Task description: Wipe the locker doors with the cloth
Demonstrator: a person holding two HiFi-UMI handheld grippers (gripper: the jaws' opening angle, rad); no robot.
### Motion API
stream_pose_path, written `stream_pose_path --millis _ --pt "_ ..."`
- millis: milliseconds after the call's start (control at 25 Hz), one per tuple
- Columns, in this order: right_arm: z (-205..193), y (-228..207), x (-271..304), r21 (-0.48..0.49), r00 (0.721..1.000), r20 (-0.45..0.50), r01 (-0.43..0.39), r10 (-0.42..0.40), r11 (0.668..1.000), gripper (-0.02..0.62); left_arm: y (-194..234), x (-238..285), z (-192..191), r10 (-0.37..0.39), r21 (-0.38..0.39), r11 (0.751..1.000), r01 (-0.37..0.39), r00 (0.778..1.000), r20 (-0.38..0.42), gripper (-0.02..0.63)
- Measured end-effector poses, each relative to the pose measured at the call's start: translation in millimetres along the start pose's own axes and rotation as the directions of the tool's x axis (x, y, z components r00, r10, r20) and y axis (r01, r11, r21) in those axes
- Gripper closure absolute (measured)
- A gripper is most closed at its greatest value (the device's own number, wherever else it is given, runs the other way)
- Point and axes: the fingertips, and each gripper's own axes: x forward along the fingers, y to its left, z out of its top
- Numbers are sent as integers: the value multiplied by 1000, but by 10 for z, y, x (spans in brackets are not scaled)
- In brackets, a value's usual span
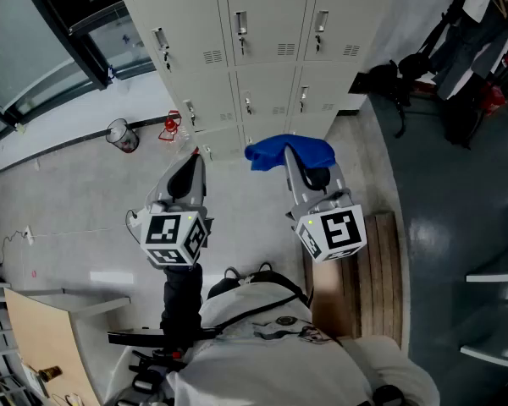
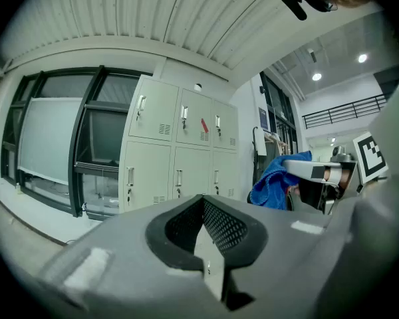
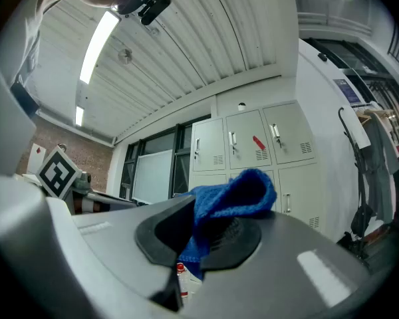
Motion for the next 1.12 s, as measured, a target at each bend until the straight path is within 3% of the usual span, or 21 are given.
stream_pose_path --millis 400,600,840,1120 --pt "-1 -167 83 1 1000 22 -18 18 1000 575 -80 178 39 2 13 1000 -2 1000 11 607" --pt "-223 -222 431 44 998 20 -57 56 997 572 147 292 -180 27 4 1000 -27 999 -36 607" --pt "-347 -527 1371 2 997 10 -74 74 997 572 617 985 -259 36 -36 999 -38 998 -45 607" --pt "-203 -1259 2967 -130 1000 7 -17 18 991 572 1181 2091 127 -33 -15 999 33 999 -4 607"
